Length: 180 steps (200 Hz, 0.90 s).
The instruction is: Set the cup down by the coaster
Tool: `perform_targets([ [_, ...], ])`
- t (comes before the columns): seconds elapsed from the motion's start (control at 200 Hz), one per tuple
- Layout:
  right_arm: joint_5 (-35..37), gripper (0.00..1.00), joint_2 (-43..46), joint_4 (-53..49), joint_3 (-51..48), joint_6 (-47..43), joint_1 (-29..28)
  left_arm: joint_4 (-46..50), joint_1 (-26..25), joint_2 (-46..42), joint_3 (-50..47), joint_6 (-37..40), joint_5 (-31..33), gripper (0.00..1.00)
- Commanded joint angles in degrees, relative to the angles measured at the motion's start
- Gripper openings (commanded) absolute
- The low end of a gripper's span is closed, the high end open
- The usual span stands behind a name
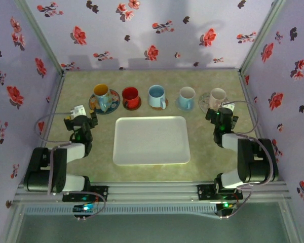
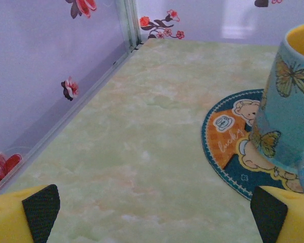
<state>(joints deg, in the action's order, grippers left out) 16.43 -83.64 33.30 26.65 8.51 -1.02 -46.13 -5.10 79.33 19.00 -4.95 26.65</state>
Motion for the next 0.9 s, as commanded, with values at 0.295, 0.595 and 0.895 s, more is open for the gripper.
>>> perform_targets([
  [0.295,-3.8,0.99,-2.7,4.7,0.7,-2.2,0.0,-5.8,2.8,8.7,2.8,2.6,-10.8,1.0],
  [0.595,-7.6,0.99,-3.6,8.6,-1.1,-3.2,0.3,-6.5,3.1,9.2,2.8,2.7,-11.4,1.0],
  [0.895,-7.4,0.99,-5.0,14.3,-3.3,-3.4,0.4,-6.6,3.1,9.3,2.8,2.8,-11.4,1.0],
])
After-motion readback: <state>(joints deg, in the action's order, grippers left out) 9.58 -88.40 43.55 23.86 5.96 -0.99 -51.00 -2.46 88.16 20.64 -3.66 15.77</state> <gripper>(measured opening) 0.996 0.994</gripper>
